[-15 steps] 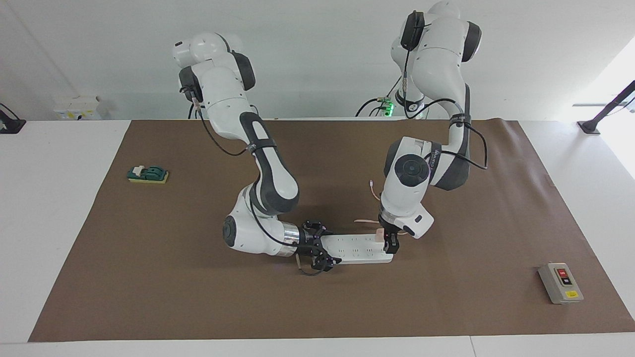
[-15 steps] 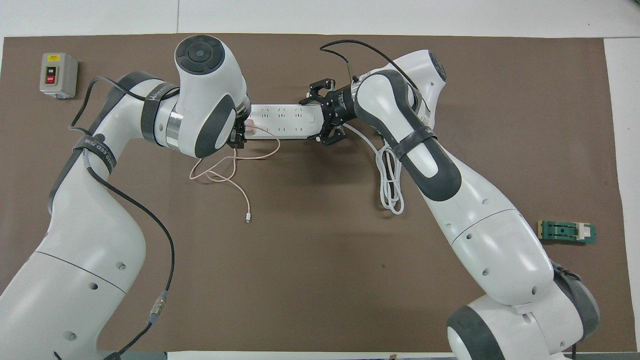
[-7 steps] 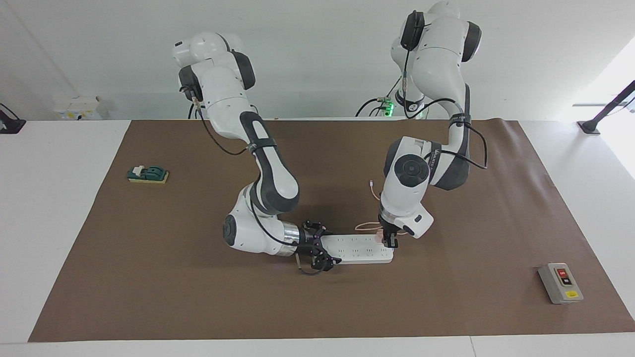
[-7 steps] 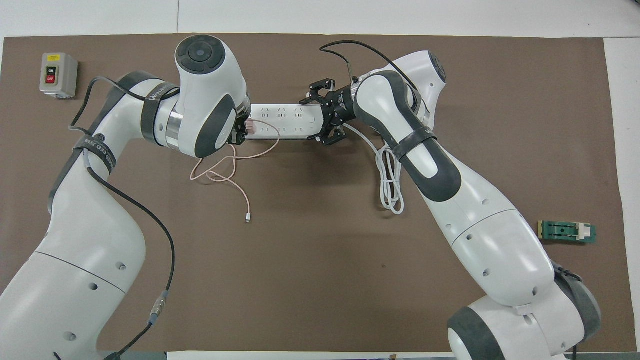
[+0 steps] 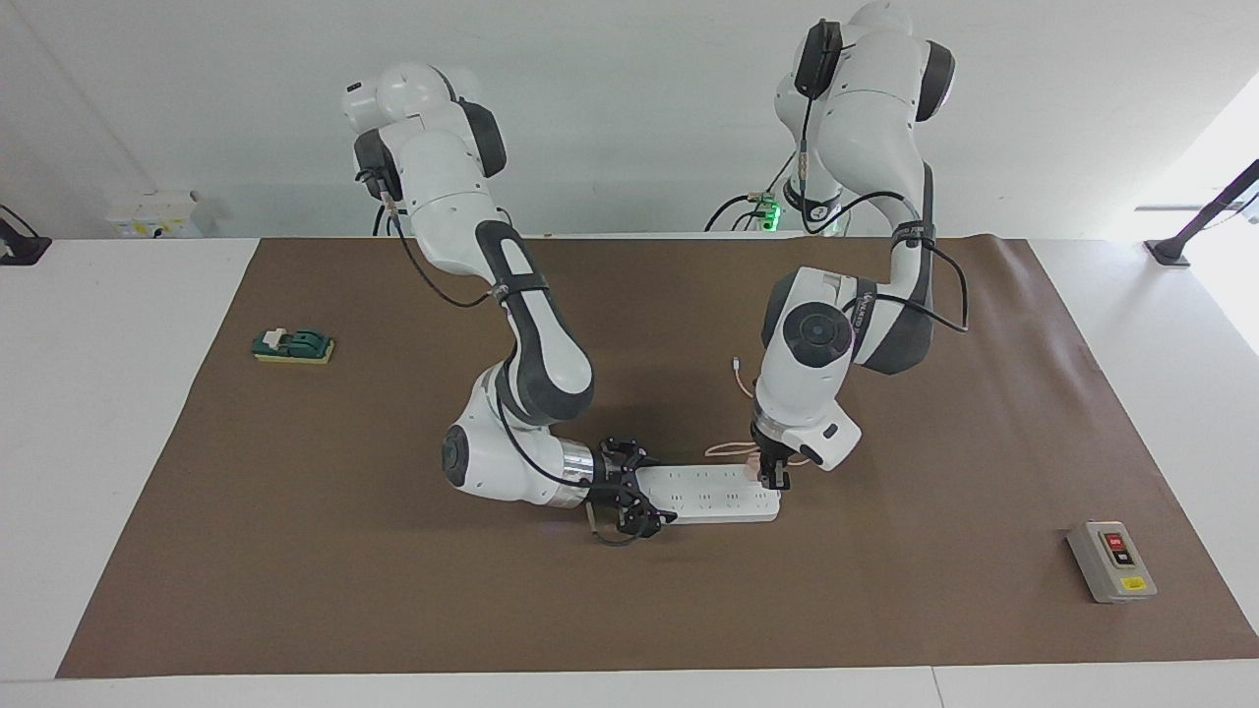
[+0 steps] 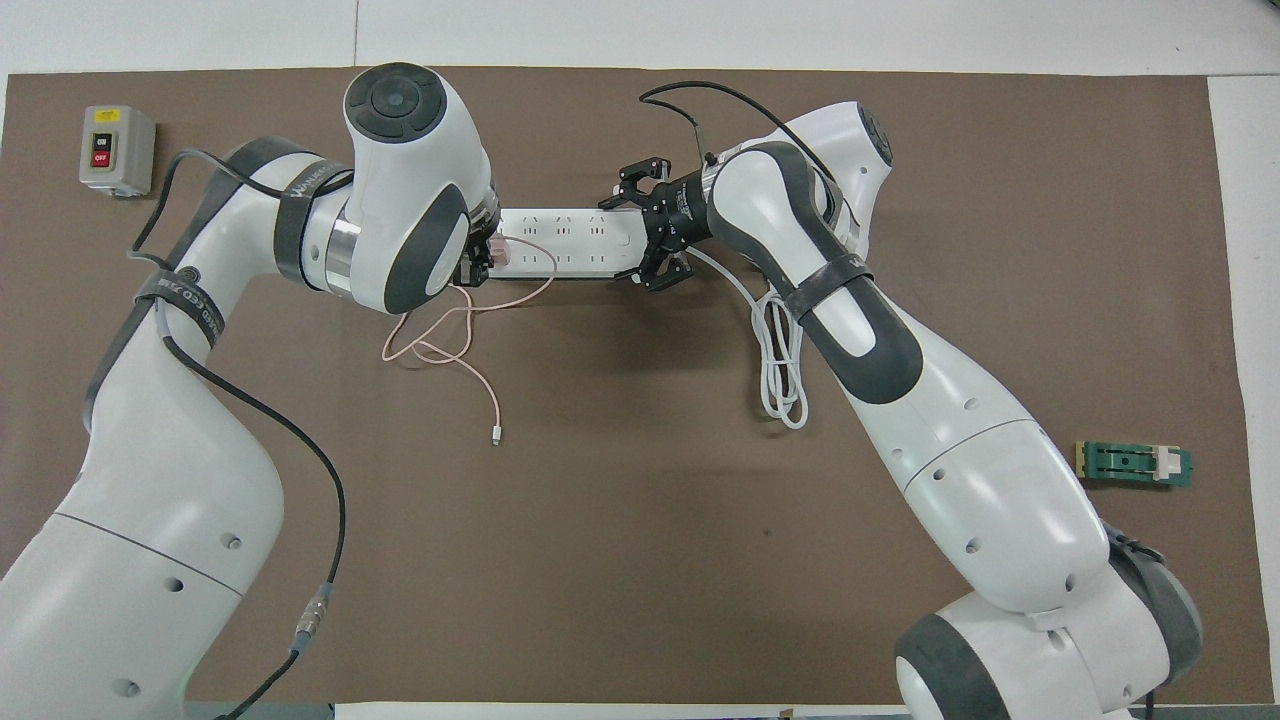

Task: Unplug charger and place it aside
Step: 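Pull the pink charger out of the strip with the left gripper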

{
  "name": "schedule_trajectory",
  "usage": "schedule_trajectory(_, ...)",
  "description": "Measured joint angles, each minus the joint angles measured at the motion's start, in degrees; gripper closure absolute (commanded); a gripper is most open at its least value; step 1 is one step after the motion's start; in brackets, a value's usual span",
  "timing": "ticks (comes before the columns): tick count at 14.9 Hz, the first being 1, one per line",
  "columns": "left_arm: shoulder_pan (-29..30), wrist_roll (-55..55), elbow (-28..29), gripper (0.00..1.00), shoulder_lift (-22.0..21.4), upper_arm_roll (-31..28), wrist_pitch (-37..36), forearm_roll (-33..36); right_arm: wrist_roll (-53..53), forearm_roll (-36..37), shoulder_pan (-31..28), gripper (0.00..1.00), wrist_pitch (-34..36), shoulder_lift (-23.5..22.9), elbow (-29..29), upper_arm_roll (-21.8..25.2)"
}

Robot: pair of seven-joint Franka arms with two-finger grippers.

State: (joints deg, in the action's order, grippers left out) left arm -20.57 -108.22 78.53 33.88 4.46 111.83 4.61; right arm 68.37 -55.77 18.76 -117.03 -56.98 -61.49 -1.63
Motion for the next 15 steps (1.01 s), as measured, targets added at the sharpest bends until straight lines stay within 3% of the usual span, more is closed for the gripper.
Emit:
schedule_trajectory(3, 0.9, 2.3, -1.0, 1.0, -4.8, 0.1, -5.2, 0.0, 0.0, 0.0, 0.0, 0.43, 0.0, 0.0, 0.0, 0.0)
schedule_trajectory(6, 1.3, 11.4, -0.9, 1.0, -7.7, 0.1, -7.8, -0.2, 0.0, 0.0, 0.0, 0.41, 0.0, 0.0, 0.0, 0.0)
schedule_trajectory(7, 1.4, 16.0, -0.7, 1.0, -8.1, 0.1, -8.7, -0.2, 0.0, 0.0, 0.0, 0.31, 0.0, 0.0, 0.0, 0.0)
schedule_trajectory(8, 1.4, 21.5, -0.1, 1.0, -8.6, 0.1, -9.8, -0.2, 0.0, 0.0, 0.0, 0.1, 0.0, 0.0, 0.0, 0.0)
schedule_trajectory(9, 1.7, 27.4, 1.3, 1.0, -9.9, 0.0, -10.7, -0.3, 0.0, 0.0, 0.0, 0.0, 0.0, 0.0, 0.0, 0.0)
schedule_trajectory(15, 5.4, 55.8, 14.0, 1.0, -20.0, 0.0, -11.0, -0.4, -0.7, 0.0, 0.2, 0.0, -0.4, -0.1, -0.2, 0.1)
